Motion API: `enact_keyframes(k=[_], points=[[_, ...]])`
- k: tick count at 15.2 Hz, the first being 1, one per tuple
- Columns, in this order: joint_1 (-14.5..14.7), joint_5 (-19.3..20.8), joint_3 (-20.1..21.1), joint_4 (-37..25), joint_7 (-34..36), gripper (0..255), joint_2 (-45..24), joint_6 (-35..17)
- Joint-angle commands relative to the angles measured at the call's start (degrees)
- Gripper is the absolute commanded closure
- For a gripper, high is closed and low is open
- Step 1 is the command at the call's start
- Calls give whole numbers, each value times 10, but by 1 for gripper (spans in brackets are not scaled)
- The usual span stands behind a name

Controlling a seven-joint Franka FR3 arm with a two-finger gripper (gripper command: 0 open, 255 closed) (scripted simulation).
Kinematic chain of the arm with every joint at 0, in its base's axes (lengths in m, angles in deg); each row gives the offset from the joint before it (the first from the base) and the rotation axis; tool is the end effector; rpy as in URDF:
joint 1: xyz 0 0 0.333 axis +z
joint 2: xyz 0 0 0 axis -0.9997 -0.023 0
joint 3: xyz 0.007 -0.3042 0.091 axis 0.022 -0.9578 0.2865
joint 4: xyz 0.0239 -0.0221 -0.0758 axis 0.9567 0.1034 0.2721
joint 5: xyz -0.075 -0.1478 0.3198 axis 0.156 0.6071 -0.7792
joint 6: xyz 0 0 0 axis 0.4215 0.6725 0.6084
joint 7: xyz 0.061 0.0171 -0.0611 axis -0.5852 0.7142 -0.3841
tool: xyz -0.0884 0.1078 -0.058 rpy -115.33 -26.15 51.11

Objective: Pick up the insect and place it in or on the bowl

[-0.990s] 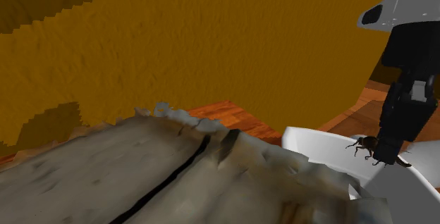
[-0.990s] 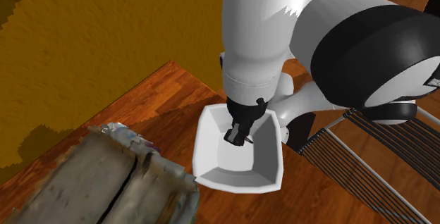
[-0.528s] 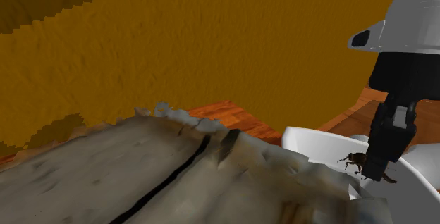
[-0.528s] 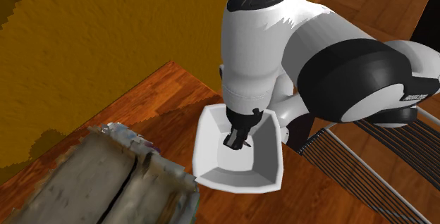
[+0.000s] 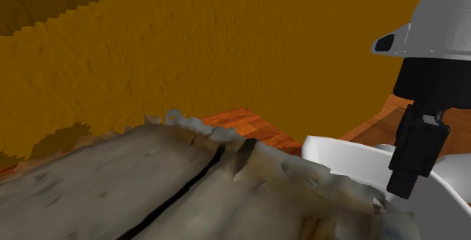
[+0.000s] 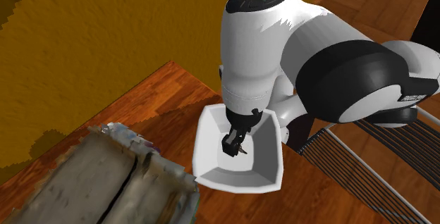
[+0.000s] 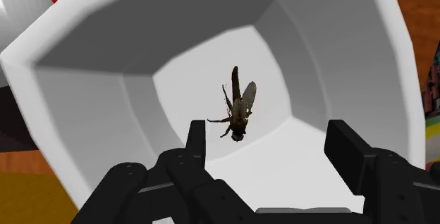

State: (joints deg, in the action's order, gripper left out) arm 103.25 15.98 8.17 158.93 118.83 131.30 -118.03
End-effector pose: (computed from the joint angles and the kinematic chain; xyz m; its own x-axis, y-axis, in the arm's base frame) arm 0.0353 0.2596 0.6174 0.9918 0.0066 -0.1273 -0.0120 -0.9894 -0.1449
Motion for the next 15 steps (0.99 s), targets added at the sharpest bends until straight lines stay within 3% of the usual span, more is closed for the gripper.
enact_keyframes(k=[1, 4, 8, 15], points=[[1, 0, 0, 0, 0, 0, 2, 0], [1, 0, 0, 0, 0, 0, 2, 0], [-8, 20, -22, -95, 12, 0, -49, 48], [-8, 20, -22, -95, 12, 0, -49, 48]])
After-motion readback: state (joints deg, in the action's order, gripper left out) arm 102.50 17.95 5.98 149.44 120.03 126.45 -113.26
